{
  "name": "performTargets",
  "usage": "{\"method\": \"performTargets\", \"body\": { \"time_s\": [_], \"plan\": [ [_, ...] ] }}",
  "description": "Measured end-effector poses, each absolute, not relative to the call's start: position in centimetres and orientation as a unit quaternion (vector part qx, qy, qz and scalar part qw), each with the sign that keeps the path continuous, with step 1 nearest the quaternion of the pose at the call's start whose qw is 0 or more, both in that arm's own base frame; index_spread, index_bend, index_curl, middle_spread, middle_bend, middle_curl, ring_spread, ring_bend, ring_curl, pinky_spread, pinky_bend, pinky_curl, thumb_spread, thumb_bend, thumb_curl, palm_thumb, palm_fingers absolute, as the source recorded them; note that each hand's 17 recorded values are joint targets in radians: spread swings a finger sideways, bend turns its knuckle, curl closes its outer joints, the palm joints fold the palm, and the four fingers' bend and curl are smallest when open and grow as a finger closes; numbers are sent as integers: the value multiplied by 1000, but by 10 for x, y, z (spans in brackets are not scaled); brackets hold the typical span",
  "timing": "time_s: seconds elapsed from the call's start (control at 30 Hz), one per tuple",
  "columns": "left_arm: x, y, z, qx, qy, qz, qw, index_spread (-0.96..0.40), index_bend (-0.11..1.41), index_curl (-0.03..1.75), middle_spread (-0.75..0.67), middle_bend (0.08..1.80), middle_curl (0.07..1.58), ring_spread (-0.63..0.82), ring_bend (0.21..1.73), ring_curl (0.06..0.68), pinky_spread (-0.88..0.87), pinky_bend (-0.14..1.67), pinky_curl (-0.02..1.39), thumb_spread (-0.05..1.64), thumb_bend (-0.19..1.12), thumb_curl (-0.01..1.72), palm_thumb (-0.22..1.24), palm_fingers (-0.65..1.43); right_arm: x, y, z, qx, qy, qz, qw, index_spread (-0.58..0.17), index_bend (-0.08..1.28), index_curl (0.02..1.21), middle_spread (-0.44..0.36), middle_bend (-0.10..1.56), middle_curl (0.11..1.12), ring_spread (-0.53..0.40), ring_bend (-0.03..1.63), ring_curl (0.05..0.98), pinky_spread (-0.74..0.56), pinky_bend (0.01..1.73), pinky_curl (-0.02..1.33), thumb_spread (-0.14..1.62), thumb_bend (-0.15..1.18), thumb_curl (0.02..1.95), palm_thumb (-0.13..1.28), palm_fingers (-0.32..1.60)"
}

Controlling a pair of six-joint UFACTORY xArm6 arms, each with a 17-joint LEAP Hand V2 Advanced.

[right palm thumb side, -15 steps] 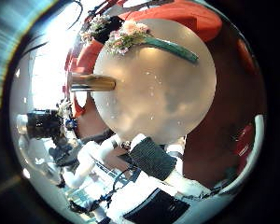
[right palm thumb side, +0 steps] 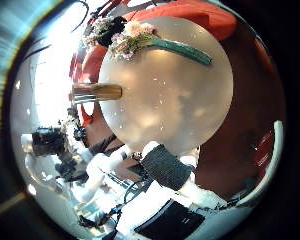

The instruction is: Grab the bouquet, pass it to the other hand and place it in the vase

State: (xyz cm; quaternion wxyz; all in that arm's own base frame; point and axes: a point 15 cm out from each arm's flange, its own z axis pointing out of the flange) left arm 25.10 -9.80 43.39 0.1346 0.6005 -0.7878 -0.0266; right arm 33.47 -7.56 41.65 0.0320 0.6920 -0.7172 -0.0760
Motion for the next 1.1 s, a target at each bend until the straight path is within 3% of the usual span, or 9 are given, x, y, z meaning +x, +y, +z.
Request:
{"method": "performTargets", "body": {
  "time_s": [0.2,0.43,0.73,1.1],
  "plan": [
    [248,-99,432,566,-813,-34,134,78,190,389,455,181,286,594,403,212,536,193,291,1115,-22,329,372,114,342,-88,406,667,-737,-104,20,-296,155,271,19,234,363,78,515,287,358,407,298,1246,-8,276,420,317],
    [247,-91,427,544,-827,-33,139,78,190,390,455,181,285,595,403,212,536,193,292,1115,-22,329,372,114,394,-98,388,669,-733,-122,30,-266,157,271,22,263,373,54,547,288,356,401,287,1176,-18,328,466,302],
    [248,-81,416,546,-823,-32,154,78,192,391,455,182,284,596,403,211,534,189,291,1115,-22,329,372,114,441,-79,322,667,-720,-184,51,-221,155,275,21,314,390,19,607,297,290,388,274,1146,-17,368,497,339],
    [244,-82,415,549,-820,-36,155,78,191,391,455,182,284,588,399,211,532,190,288,1115,-22,329,372,114,483,-76,245,640,-741,-191,70,-182,148,269,26,348,406,-20,746,334,210,468,276,1103,-15,421,573,390]
  ]
}}
